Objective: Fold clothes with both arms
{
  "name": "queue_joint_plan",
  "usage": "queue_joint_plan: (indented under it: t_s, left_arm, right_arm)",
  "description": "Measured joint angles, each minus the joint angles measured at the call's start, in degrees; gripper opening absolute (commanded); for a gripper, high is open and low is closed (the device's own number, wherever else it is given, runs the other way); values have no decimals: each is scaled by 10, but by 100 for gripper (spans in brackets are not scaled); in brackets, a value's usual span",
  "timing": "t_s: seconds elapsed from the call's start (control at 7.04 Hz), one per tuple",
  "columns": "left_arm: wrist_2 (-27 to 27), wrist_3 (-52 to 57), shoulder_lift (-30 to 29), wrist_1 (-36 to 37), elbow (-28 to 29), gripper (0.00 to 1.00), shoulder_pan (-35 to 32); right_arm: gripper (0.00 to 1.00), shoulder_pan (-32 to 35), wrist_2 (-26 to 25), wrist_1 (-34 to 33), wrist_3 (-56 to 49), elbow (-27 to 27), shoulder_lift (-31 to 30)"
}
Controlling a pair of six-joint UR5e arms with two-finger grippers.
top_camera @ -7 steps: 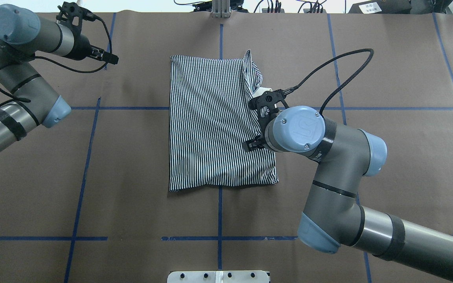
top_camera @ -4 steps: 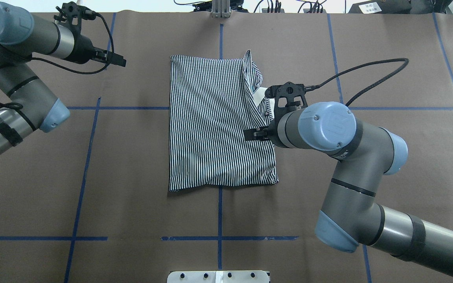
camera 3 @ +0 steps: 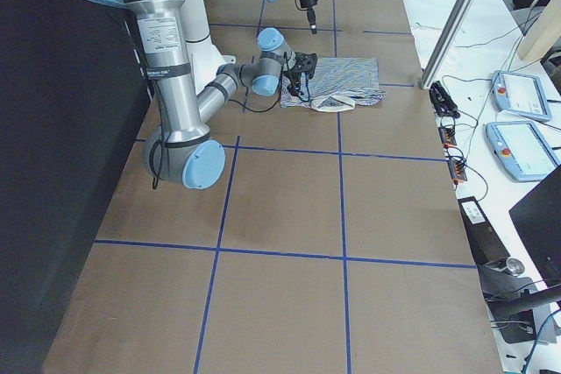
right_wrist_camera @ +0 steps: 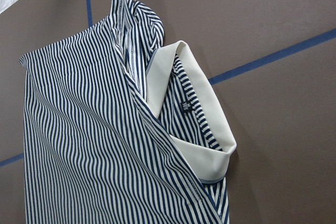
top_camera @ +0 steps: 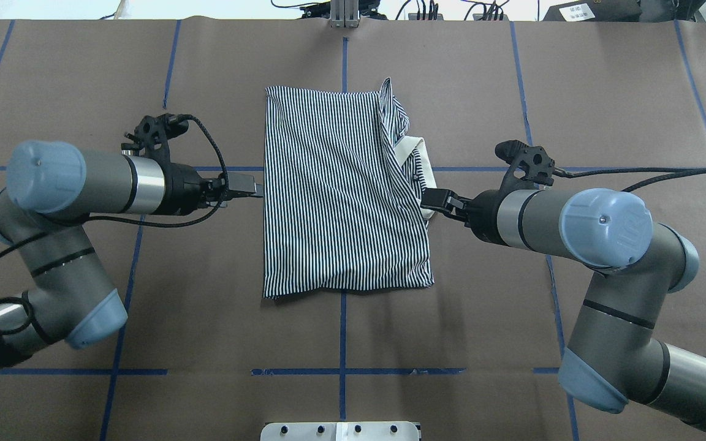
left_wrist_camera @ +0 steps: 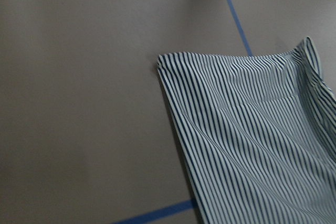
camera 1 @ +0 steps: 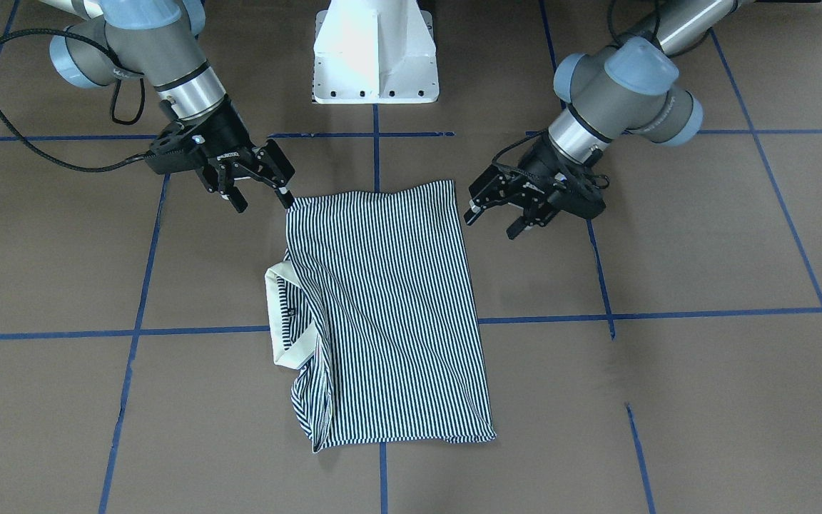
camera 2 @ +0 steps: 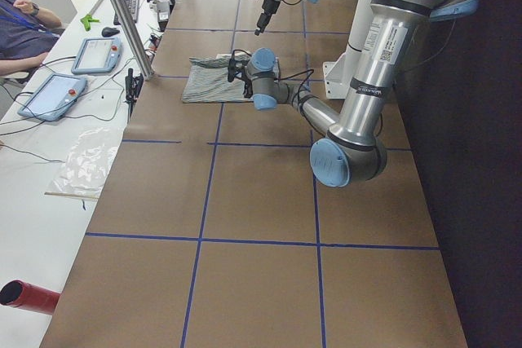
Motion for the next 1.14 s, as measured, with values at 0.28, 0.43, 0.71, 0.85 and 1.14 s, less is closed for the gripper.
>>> queue_joint_plan:
  t_s: [0.28,0.43,0.71,0.85,1.14]
  left_arm:
    - [110,-109,17,16,-22,56,96]
    - [140,-136,19,29,-23,56,122]
    - [159,-152,21,50,-23,56,139]
    - [161,-153,21,54,-21,56,142]
    - [162,-154,21,56,-17,56,147]
  right_arm:
    - [100,0,-9,11,12,1,-9]
    - [100,0,-12,12,13,1,-11]
    - [100,0,-18,12,14,1,-12]
    - [100,0,-18,12,14,2,-12]
    - [100,-1,-19,12,16,2,-12]
